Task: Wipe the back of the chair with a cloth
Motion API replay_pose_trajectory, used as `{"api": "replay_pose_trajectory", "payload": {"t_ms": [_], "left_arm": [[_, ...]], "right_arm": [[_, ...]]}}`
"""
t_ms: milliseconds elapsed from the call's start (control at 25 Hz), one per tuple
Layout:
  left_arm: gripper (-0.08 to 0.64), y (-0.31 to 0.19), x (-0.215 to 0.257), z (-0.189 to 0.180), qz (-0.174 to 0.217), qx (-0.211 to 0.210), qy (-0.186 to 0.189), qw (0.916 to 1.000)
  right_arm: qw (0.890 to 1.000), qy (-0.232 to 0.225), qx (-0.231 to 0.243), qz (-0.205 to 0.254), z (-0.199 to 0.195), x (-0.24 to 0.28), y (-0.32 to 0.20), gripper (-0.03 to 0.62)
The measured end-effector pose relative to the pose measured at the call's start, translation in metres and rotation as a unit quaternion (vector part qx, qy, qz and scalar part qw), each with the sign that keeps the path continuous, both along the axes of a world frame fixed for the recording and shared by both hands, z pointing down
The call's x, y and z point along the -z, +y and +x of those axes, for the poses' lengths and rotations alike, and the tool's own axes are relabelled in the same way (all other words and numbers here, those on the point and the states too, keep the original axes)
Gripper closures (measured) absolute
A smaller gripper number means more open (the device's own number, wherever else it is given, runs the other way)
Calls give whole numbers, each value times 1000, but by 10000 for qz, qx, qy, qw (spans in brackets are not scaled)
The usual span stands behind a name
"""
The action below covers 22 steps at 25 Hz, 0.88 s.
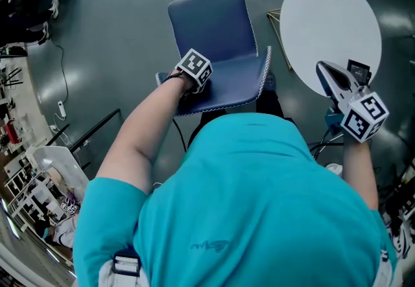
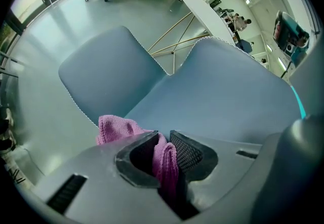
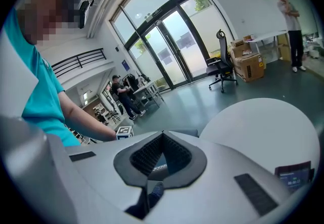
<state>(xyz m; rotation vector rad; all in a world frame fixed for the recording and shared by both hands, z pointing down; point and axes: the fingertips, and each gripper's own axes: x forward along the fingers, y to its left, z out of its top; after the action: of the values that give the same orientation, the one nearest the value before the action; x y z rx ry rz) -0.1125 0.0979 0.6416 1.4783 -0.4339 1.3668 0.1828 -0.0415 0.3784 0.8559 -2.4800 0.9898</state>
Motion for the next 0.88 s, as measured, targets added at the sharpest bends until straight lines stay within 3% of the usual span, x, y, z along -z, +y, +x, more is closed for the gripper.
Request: {"api": "replay_pose_trajectory", "payload": {"t_ms": [880], "left_arm": [[482, -40, -10, 90, -150, 427, 528, 9976]], "right_arm": [[9993, 59, -376, -68, 49, -12, 3, 595]]}}
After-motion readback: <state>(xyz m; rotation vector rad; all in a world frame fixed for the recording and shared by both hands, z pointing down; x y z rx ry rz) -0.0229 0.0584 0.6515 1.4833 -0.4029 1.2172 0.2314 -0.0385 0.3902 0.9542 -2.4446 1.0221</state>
